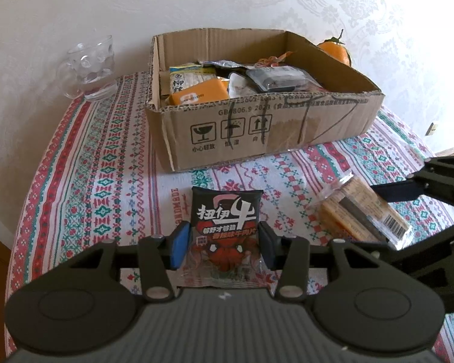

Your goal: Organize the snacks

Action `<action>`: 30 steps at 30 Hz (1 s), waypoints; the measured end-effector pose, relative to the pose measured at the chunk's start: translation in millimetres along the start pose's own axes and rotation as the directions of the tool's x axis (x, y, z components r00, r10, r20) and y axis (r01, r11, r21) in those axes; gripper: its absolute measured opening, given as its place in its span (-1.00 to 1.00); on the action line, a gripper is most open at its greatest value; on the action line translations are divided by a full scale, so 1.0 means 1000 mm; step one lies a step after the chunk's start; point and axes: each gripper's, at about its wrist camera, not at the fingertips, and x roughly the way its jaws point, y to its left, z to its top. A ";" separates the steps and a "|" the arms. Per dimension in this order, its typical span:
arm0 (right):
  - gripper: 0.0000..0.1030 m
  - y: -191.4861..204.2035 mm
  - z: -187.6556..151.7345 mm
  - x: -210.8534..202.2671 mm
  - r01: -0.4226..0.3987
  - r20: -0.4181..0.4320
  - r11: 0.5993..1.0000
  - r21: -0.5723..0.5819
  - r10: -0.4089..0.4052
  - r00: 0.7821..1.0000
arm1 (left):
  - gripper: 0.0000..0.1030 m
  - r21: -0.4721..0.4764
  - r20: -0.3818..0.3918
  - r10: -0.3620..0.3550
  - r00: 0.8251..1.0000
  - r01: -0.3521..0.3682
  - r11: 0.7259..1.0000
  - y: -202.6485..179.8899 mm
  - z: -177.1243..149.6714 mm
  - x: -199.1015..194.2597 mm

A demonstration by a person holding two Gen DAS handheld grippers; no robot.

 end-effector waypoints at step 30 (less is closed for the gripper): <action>0.19 -0.025 0.026 -0.069 -0.010 0.089 0.992 -0.124 0.021 0.996 | -0.11 0.107 0.069 -0.099 0.993 0.091 0.990 -0.001 0.081 -0.054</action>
